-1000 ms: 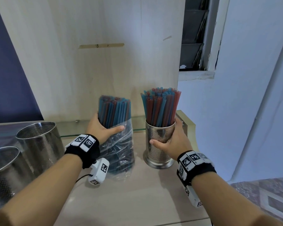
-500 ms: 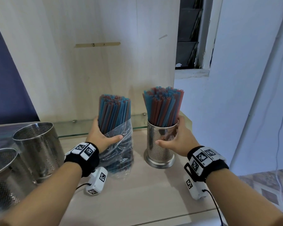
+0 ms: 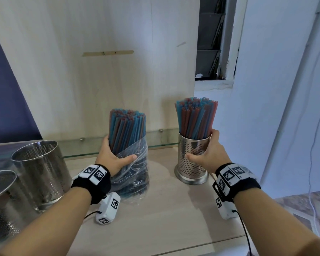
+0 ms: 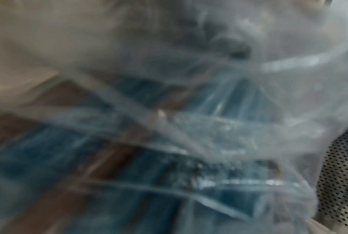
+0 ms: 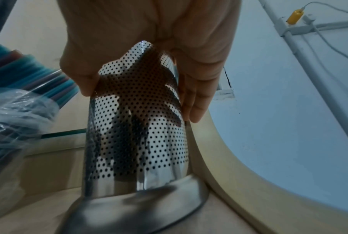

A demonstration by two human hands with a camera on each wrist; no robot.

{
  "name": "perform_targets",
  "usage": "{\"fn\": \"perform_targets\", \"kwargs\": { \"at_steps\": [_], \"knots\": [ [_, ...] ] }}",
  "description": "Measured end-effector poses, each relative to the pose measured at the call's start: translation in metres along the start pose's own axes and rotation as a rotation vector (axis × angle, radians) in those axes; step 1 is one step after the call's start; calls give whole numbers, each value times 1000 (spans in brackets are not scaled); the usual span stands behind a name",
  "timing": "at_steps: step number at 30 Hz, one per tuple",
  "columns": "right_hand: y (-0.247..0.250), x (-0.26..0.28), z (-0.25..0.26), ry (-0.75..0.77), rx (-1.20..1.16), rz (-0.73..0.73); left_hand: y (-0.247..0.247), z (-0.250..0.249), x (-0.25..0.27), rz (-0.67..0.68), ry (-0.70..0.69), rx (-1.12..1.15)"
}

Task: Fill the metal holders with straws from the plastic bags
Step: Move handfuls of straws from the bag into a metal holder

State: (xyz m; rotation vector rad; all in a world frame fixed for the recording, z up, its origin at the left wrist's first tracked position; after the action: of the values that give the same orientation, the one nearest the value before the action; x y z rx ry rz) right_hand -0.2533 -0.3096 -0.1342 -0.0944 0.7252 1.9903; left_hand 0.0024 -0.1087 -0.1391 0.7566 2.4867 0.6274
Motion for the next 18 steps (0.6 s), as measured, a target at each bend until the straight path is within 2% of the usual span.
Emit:
{"fn": "perform_targets", "kwargs": {
  "at_steps": [5,11,14,16,18],
  "knots": [
    [-3,0,-3,7,-55,-17,-3,-20,10,-72,-24,21],
    [-3,-1,-4,1,-67,-14,-34,-81,23,-182,-196,178],
    [-4,-1,-4,-1,-74,-15,-58,-94,18,-217,-257,195],
    [-4,-2,-6,4,-79,-20,-71,-89,12,-187,-234,163],
    [-4,-2,-8,8,-76,-23,-80,-76,6,-116,-144,107]
  ]
}}
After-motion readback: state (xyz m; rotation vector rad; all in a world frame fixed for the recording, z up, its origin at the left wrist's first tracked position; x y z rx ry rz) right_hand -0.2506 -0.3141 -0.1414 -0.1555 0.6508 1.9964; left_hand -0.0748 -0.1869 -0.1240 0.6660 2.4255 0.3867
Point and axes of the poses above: each hand's wrist, its own x-axis away from the middle knuckle, its own y-axis out of the back of the hand, z = x × y, the point moved 1 cm from there along -x, towards the middle knuckle, and after that the axes turned 6 degrees about -x, right-handed, at the moved point
